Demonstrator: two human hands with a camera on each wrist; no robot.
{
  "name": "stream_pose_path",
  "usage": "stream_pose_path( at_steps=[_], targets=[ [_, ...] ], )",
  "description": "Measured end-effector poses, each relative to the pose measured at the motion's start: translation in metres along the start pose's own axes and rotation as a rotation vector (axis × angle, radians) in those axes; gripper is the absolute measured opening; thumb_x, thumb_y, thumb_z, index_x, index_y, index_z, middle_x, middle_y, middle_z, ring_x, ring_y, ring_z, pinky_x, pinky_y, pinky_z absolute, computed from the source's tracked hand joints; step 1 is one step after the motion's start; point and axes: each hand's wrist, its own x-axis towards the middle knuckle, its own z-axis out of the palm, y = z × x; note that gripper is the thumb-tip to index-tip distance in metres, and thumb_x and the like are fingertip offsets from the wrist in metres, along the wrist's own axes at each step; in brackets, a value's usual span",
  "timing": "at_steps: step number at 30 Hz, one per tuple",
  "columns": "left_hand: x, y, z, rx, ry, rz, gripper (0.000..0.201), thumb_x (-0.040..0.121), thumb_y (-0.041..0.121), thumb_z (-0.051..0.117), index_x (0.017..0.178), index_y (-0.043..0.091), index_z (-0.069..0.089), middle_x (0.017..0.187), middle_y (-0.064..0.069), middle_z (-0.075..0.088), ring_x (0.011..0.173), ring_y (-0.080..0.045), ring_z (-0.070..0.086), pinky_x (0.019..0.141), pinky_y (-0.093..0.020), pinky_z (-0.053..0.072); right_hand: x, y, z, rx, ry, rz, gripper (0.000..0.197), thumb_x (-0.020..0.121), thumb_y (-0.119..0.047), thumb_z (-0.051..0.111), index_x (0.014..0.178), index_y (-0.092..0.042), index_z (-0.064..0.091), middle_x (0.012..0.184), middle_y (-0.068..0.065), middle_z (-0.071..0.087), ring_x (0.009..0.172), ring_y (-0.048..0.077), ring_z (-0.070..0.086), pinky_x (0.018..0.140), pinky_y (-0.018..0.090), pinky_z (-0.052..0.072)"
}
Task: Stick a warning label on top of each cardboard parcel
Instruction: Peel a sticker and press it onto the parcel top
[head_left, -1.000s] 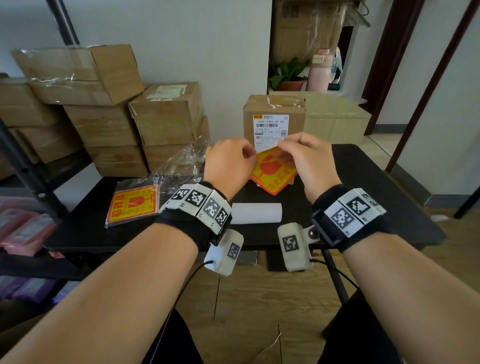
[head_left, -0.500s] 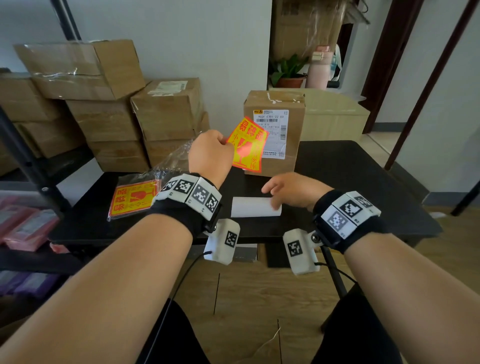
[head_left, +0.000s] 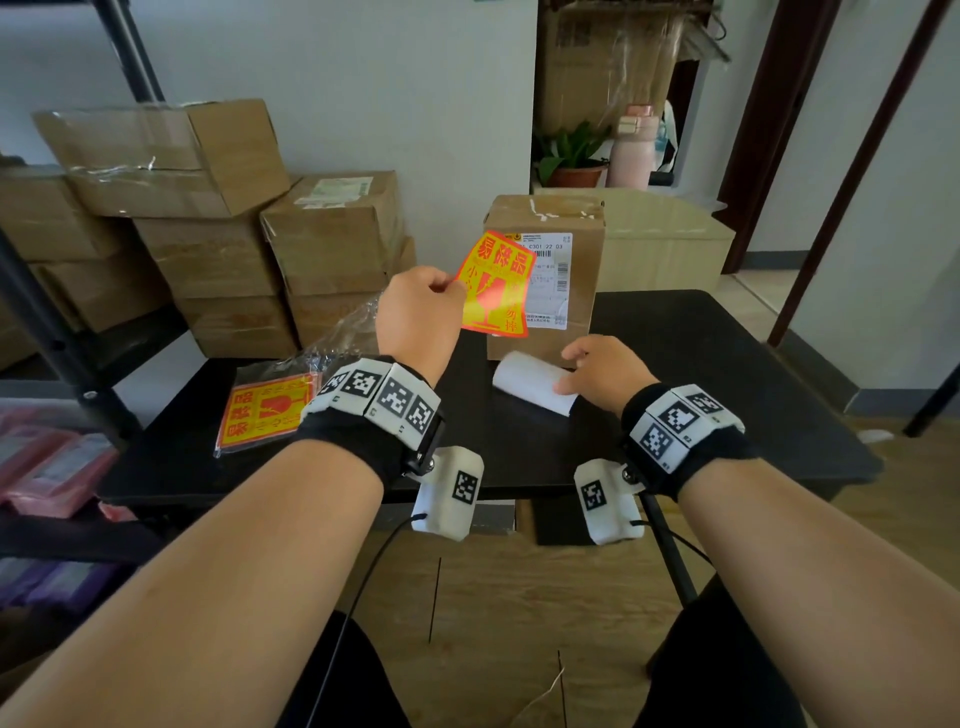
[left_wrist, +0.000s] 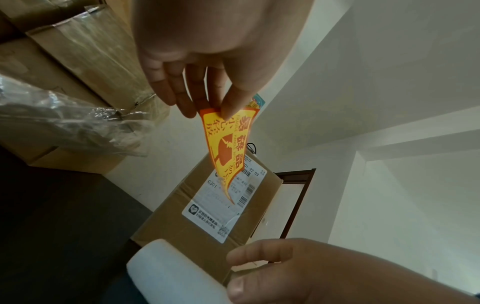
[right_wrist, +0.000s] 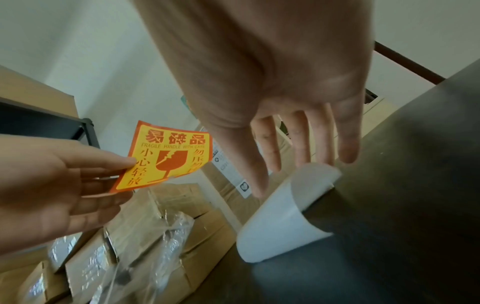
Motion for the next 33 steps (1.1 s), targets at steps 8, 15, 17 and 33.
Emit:
stream_pose_path(
  at_steps=[8,15,17,33],
  targets=[
    [0.014,0.013,0.004,-0.276,-0.083,-0.174,0.017,0.084,0.025,0.067,0.075,0.011,0.072,0.066,-0.003,0.064,0.065,-0.018,0.059,0.068,-0.031,0.049,-0.002,-0.028,-0.023,0.451,0.312,-0.198,0.026,0.095,-0.032,0.055,0.111,-0.015,0.067,0.107,0.000,0.069,0.098,0.012,0.063,0.081,0.026,0.049],
    [0.031,0.029,0.008,-0.502,-0.210,-0.295,0.007,0.090,0.019,0.066,0.089,0.012,0.068,0.090,-0.003,0.072,0.079,-0.006,0.065,0.066,-0.019,0.046,0.009,-0.049,-0.039,0.518,0.396,-0.225,0.018,0.089,-0.027,0.068,0.101,-0.018,0.058,0.101,-0.001,0.066,0.092,0.013,0.064,0.075,0.027,0.052],
    [0.038,0.033,0.011,-0.511,-0.212,-0.309,0.012,0.090,0.021,0.067,0.095,0.012,0.069,0.097,-0.005,0.072,0.090,-0.014,0.066,0.069,-0.023,0.045,0.016,-0.052,-0.043,0.571,0.437,-0.222,0.016,0.086,-0.021,0.071,0.092,-0.020,0.057,0.094,0.003,0.069,0.088,0.016,0.068,0.081,0.035,0.056],
    [0.109,0.061,0.031,-0.234,-0.096,-0.112,0.040,0.083,0.029,0.074,0.054,0.013,0.051,0.059,0.001,0.053,0.070,-0.021,0.054,0.073,-0.033,0.047,0.058,-0.079,-0.080,0.623,0.557,-0.270,0.029,0.083,-0.014,0.072,0.086,-0.026,0.047,0.098,0.008,0.067,0.090,0.020,0.068,0.084,0.041,0.056]
  ],
)
